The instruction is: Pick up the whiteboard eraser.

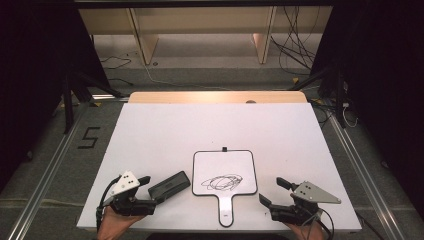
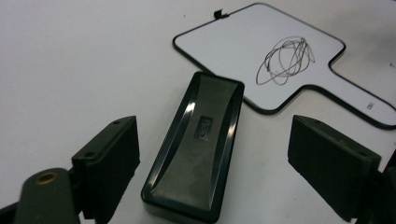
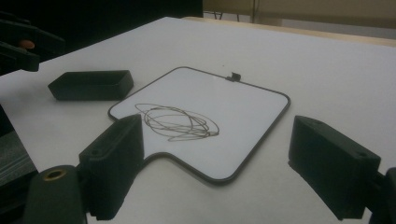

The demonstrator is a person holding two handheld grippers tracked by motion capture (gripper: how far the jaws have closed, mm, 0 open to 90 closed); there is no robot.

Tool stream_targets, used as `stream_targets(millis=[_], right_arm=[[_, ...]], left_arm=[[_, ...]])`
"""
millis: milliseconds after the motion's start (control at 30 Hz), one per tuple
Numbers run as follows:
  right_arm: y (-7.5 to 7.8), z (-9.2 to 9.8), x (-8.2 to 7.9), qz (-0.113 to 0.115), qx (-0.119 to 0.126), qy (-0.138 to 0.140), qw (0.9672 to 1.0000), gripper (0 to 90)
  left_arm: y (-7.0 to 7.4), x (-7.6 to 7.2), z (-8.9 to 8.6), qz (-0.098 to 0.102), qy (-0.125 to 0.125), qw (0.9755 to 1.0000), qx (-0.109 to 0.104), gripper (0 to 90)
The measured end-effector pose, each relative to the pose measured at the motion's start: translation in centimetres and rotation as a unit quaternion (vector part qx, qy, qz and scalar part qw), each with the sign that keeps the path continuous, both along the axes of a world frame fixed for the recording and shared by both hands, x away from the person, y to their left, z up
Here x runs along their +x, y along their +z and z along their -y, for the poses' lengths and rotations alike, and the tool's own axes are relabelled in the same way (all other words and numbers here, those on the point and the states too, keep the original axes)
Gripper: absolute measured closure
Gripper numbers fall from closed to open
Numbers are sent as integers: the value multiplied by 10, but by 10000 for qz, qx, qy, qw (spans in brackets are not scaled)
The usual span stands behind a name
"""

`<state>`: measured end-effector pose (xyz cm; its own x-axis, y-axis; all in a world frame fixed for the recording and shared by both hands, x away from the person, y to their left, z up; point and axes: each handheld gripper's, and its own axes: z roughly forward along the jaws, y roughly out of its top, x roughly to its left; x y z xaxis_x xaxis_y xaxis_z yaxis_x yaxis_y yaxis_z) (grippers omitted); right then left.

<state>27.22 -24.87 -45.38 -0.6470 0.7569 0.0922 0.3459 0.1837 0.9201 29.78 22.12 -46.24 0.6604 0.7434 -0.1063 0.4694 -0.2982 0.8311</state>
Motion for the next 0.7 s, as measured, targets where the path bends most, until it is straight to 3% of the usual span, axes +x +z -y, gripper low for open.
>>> stream_targets(millis=[367, 700], right_arm=[[0, -1, 0, -22, 7, 41, 10000, 194], [0, -2, 0, -45, -3, 73, 10000, 197]], left_arm=[[-13, 8, -6, -397, 10, 9989, 237, 159], [-25, 14, 0, -499, -84, 9977, 442, 165]])
